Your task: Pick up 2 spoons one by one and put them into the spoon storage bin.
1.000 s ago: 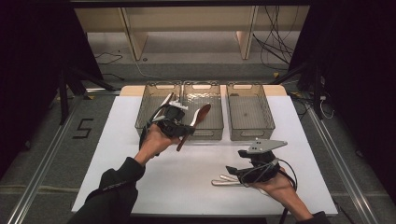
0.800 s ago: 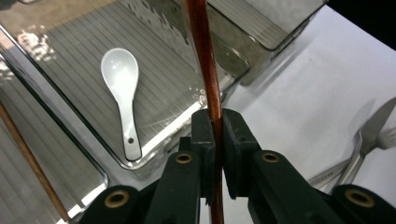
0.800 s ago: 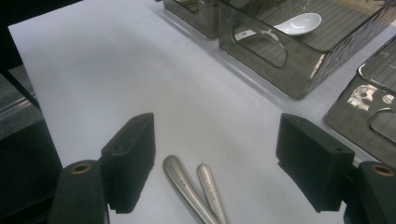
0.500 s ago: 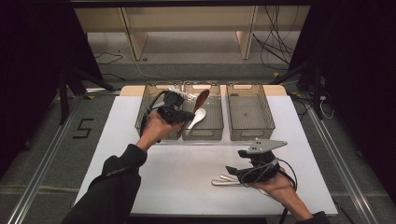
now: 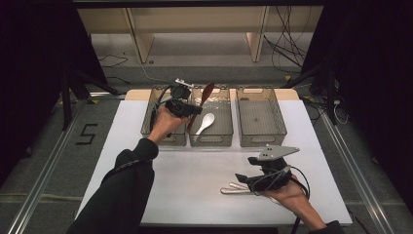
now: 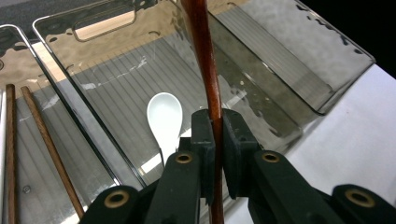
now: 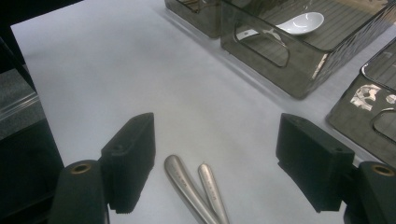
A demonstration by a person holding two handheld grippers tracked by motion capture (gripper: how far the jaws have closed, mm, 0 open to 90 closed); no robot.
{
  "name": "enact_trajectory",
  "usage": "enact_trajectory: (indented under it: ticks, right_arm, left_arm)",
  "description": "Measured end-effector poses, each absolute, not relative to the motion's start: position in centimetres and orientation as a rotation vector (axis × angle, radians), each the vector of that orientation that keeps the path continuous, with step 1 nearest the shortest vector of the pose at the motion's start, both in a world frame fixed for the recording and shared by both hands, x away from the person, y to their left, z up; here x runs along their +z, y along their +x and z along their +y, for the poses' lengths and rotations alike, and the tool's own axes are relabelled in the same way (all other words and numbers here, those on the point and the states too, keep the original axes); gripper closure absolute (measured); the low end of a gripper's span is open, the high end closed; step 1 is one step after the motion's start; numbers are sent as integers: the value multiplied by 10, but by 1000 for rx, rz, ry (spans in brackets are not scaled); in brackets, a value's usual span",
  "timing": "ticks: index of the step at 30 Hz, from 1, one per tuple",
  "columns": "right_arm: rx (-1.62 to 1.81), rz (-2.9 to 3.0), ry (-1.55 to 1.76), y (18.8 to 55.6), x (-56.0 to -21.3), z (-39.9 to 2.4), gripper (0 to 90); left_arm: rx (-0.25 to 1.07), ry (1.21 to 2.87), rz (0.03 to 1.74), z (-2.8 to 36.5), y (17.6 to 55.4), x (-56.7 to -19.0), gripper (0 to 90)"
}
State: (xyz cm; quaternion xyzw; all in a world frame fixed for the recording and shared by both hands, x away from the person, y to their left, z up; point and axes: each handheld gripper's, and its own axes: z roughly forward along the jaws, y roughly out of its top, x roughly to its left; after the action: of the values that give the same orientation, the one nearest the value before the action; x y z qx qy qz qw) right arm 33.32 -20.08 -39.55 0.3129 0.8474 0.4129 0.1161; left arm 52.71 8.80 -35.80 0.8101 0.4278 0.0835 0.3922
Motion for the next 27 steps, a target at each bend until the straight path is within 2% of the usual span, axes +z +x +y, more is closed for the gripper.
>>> enact_trajectory:
  ticks: [27]
  right_arm:
    - [1214, 2492, 909, 333, -396, -201, 293]
  left_arm:
    - [244, 2065, 1183, 78, 557, -387, 833]
